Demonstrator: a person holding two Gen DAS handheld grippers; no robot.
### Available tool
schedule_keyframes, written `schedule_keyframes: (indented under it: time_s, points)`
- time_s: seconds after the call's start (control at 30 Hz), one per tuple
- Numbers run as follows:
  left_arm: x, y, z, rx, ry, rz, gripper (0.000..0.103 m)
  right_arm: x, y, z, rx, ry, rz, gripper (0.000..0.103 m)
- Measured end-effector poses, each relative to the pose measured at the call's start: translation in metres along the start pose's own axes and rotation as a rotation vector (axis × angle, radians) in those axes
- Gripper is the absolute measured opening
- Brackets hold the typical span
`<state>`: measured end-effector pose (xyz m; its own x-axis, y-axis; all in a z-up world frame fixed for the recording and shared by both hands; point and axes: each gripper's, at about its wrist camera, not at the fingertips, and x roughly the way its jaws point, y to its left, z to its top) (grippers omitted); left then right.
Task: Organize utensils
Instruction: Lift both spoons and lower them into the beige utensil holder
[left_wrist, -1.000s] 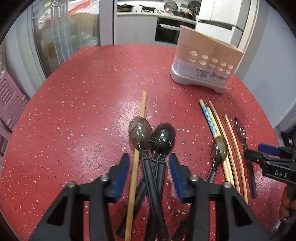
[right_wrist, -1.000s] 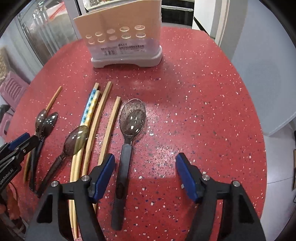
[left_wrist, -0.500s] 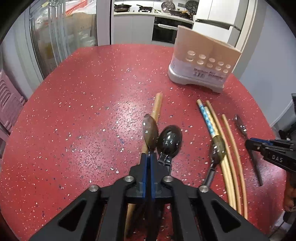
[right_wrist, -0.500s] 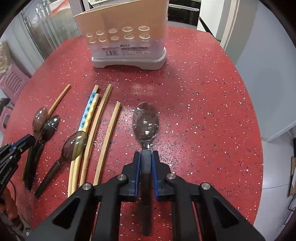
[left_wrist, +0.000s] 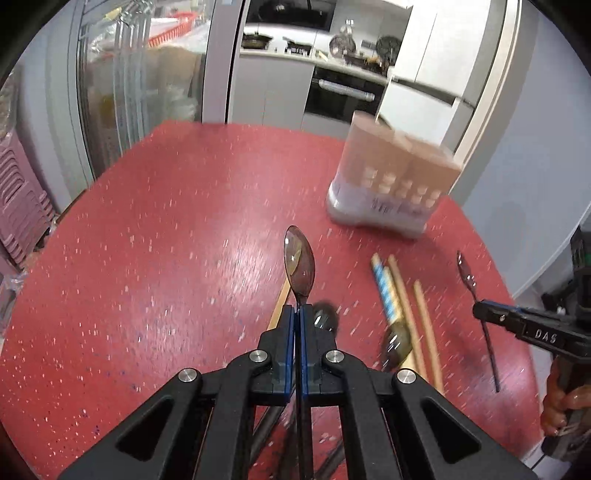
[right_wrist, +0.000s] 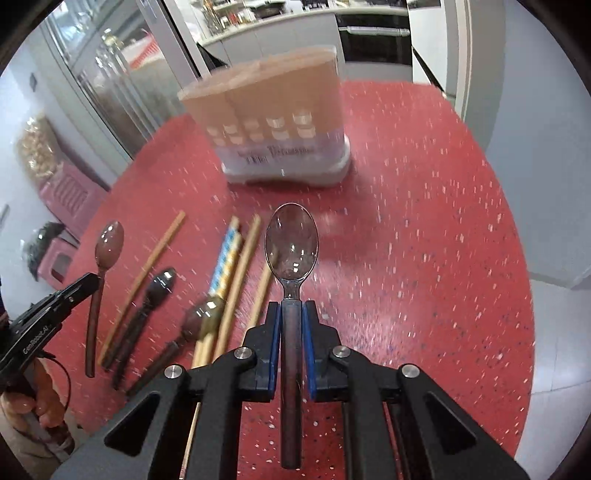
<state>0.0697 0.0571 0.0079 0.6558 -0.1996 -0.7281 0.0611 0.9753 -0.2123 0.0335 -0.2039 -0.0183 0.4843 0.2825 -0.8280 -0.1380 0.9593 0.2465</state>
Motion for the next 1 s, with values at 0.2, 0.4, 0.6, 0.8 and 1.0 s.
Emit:
schedule_keyframes:
  time_s: [0.2, 0.4, 0.6, 0.8, 1.0]
  points:
    - [-0.020, -0.012, 0.042, -0.022, -0.099, -0.060, 0.028, -0.027, -0.002, 0.030, 0.031, -0.073, 0.068, 0.013]
    - [-0.025, -0.032, 0.092, 0.005, -0.193, -0.081, 0.028, -0.045, 0.001, 0.069, 0.018, -0.150, 0.089, 0.013]
    - [-0.015, -0.050, 0.152, -0.005, -0.290, -0.096, 0.028, -0.059, 0.004, 0.121, 0.008, -0.249, 0.116, 0.013]
    - [0.011, -0.061, 0.196, -0.027, -0.343, -0.093, 0.028, -0.055, 0.011, 0.167, -0.012, -0.345, 0.136, 0.013]
    - [0.045, -0.069, 0.219, -0.045, -0.392, -0.089, 0.028, -0.036, 0.006, 0.201, -0.019, -0.419, 0.132, 0.013]
